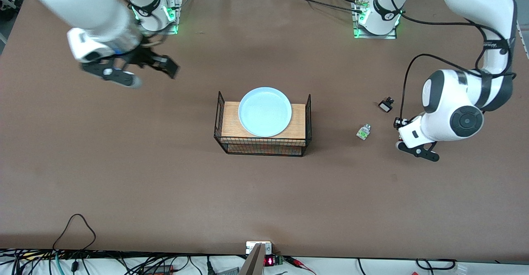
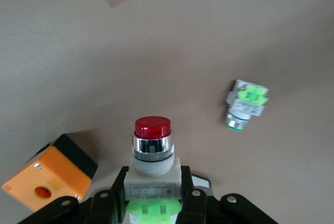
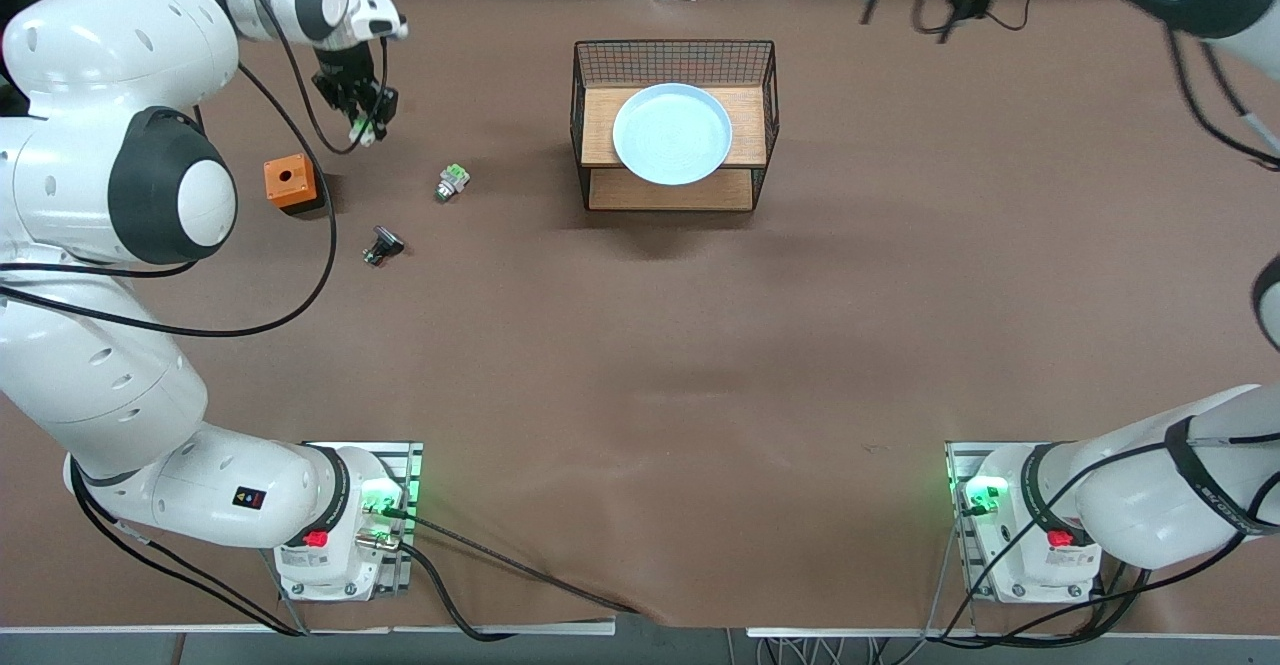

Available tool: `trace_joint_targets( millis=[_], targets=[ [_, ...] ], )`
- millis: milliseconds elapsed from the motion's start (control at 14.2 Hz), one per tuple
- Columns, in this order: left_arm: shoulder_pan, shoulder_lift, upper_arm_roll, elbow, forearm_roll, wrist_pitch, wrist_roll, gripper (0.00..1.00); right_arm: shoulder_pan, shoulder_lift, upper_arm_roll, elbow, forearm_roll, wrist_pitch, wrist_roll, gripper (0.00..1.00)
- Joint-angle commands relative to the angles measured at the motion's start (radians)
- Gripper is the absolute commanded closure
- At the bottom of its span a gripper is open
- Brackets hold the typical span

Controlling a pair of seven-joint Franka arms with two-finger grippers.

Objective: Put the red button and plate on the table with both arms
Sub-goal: 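Lower the red button onto the table while the right gripper reaches the plate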

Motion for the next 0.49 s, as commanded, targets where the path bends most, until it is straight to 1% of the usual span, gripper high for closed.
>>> trace_joint_targets(
  millis=[0, 141, 282, 424],
  targets=[
    [0.016, 0.054, 0.006, -0.035, 0.018, 0.071, 0.026, 0.76, 0.061, 0.072, -0.015, 0.044, 0.055, 0.069, 0.154, 0.0],
    [0.029, 0.12, 0.006, -0.036, 0.02, 0.163, 0.03, 0.76, 0.107, 0.115, -0.015, 0.044, 0.069, 0.135, 0.305, 0.0],
    [0.036, 0.158, 0.006, -0.036, 0.02, 0.229, 0.047, 0.75, 0.146, 0.154, -0.015, 0.044, 0.069, 0.19, 0.425, 0.0],
    [0.036, 0.174, 0.006, -0.038, 0.02, 0.25, 0.047, 0.73, 0.175, 0.187, -0.015, 0.045, 0.069, 0.224, 0.515, 0.0]
  ],
)
